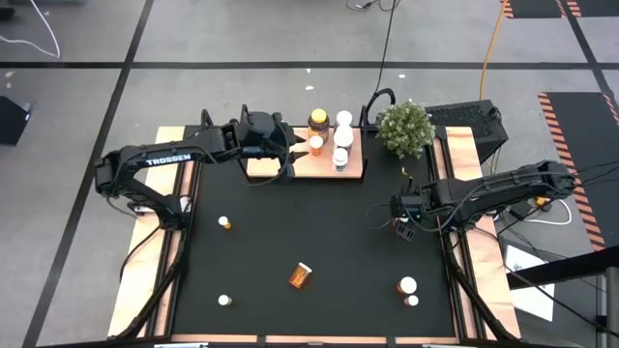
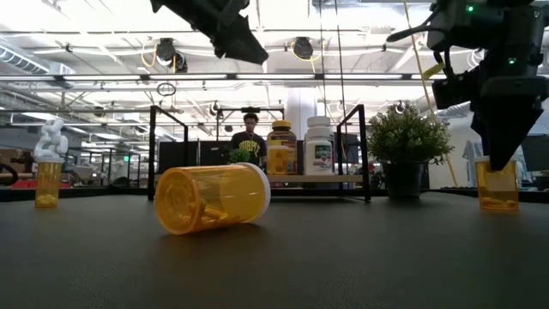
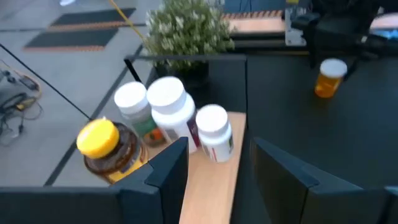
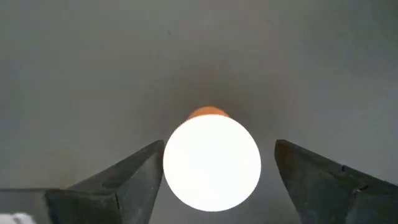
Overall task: Pick and place medicine bottles onto shelf by color
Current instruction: Put the orange pill bottle on the shelf aligned with the other orange pill bottles
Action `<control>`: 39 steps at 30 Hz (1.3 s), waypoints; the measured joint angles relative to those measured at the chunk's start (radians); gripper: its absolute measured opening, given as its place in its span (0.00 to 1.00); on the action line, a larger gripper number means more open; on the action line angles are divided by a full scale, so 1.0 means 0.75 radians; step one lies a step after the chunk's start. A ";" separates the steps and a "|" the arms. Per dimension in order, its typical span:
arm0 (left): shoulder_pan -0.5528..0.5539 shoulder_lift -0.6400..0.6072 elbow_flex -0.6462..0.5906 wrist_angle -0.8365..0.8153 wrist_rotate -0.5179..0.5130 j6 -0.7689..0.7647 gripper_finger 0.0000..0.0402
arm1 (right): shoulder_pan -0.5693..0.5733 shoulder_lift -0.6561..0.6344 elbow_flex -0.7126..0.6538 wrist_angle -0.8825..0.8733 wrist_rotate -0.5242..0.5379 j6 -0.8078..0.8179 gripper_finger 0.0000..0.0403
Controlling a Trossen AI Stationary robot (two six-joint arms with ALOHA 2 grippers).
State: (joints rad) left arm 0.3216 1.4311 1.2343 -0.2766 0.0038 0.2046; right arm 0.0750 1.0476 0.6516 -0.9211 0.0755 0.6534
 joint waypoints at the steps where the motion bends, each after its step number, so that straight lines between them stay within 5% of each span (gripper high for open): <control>1: -0.004 0.000 0.000 0.014 -0.006 -0.001 0.43 | 0.000 0.000 -0.003 0.006 0.001 0.027 0.71; 11: -0.022 -0.103 -0.001 0.009 -0.096 0.074 0.43 | -0.003 0.000 -0.003 0.010 -0.050 0.252 0.50; 18: -0.017 -0.323 -0.001 -0.110 -0.197 0.134 0.43 | -0.003 0.002 0.108 0.169 -0.140 0.404 0.53; 25: 0.027 -0.382 -0.001 -0.386 -0.199 0.071 0.43 | 0.000 0.189 0.518 0.224 -0.085 0.289 0.50; 39: 0.047 -0.383 -0.001 -0.580 -0.202 -0.216 0.43 | -0.182 0.858 1.522 0.077 -0.206 -0.501 0.51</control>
State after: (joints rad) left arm 0.3569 1.1439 1.2335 -0.7115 -0.1478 0.0430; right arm -0.0614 1.6913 1.7934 -0.8637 -0.0793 0.2775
